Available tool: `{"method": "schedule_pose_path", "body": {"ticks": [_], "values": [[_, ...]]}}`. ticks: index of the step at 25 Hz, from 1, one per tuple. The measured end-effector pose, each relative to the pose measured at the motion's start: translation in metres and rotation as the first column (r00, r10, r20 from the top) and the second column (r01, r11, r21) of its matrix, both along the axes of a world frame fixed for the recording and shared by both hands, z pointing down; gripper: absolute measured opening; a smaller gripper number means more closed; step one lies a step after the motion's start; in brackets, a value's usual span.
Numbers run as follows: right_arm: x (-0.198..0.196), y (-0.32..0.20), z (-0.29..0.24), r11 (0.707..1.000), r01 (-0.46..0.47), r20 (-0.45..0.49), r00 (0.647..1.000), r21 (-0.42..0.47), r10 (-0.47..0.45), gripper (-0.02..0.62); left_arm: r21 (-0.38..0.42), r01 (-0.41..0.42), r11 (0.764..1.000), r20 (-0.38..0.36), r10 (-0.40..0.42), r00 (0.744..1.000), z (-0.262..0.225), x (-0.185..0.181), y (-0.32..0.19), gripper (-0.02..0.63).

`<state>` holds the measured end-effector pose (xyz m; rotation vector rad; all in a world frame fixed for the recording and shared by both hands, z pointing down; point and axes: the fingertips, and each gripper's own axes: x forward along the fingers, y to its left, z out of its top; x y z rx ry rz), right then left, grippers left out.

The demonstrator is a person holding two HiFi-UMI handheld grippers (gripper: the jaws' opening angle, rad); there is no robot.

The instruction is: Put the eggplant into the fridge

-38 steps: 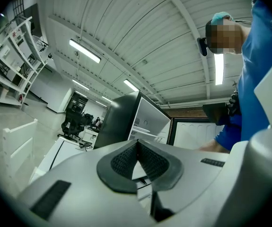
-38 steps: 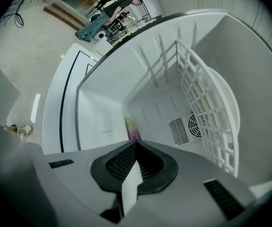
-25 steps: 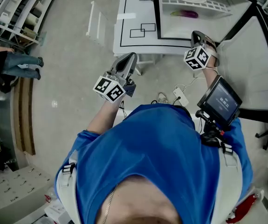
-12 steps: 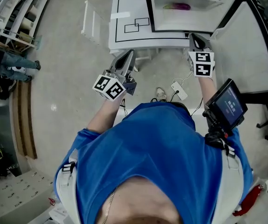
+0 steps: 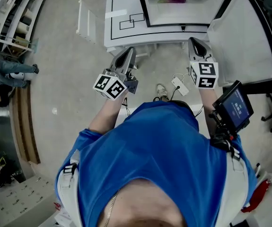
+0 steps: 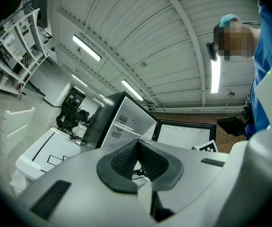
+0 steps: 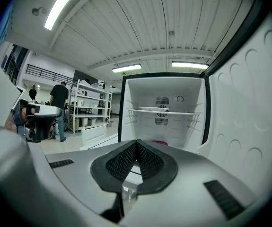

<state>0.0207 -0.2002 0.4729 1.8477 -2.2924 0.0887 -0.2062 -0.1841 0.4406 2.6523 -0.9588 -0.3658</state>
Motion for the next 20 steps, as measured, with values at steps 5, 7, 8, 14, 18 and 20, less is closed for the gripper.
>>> {"method": "schedule_pose_path", "body": {"ticks": [5,7,8,14,18,20], "values": [[0.006,0.012,-0.007,1.0,-0.006,-0.001,1.0,0.021,0.006,0.003,0.007,0.0,1.0,-0.002,0.0,1.0,-0.003,0.005,0.004,0.009],[0.008,0.017,-0.009,1.0,-0.01,-0.003,1.0,0.028,0.01,0.003,0.014,-0.002,1.0,-0.001,0.002,1.0,-0.005,0.006,0.006,0.008],[0.01,0.019,-0.01,0.999,-0.012,-0.003,1.0,0.032,0.012,0.003,0.018,-0.004,1.0,0.0,0.004,1.0,-0.006,0.006,0.008,0.009],[0.013,0.03,-0.015,0.999,-0.02,-0.007,1.0,0.049,0.02,0.003,0.029,-0.012,1.0,-0.007,0.013,1.0,-0.009,0.009,0.015,0.008],[0.018,0.04,-0.017,0.998,-0.028,-0.008,1.0,0.054,0.028,0.003,0.032,-0.02,0.999,-0.012,0.02,1.0,-0.01,0.014,0.02,0.009],[0.021,0.047,-0.018,0.998,-0.035,-0.007,0.999,0.055,0.036,0.003,0.032,-0.028,0.999,-0.014,0.028,1.0,-0.011,0.017,0.023,0.009]]}}
